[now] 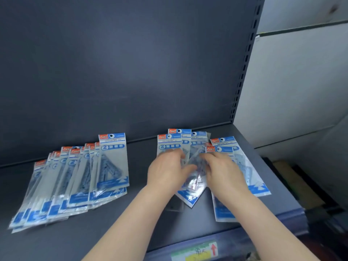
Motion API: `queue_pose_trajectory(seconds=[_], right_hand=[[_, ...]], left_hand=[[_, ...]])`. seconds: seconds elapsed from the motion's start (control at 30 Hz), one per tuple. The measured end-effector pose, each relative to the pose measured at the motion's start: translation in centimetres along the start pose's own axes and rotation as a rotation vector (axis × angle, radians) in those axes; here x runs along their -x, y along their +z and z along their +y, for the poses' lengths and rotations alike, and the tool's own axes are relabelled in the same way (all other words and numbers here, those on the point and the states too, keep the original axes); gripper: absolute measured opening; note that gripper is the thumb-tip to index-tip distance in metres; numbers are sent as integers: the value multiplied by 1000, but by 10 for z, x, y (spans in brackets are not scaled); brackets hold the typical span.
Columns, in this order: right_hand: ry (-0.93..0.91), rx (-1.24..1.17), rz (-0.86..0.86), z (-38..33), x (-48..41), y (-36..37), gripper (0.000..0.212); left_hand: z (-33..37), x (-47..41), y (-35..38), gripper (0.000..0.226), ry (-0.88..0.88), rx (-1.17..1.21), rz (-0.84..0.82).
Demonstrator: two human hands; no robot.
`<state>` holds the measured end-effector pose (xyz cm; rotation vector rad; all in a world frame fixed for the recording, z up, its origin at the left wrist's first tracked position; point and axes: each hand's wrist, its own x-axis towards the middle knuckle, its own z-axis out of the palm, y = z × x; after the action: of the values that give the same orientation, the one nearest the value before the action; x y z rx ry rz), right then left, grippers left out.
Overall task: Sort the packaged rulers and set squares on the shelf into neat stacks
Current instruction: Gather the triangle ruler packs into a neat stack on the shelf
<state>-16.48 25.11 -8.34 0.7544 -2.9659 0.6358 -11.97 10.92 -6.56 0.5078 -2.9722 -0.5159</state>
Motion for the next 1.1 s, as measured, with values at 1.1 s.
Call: queue_pose_trajectory(seconds=[1.1], right_hand=[[-634, -89, -194, -147, 1, 34, 34]], left_hand=[[-140, 85, -71, 20, -591, 425, 505]])
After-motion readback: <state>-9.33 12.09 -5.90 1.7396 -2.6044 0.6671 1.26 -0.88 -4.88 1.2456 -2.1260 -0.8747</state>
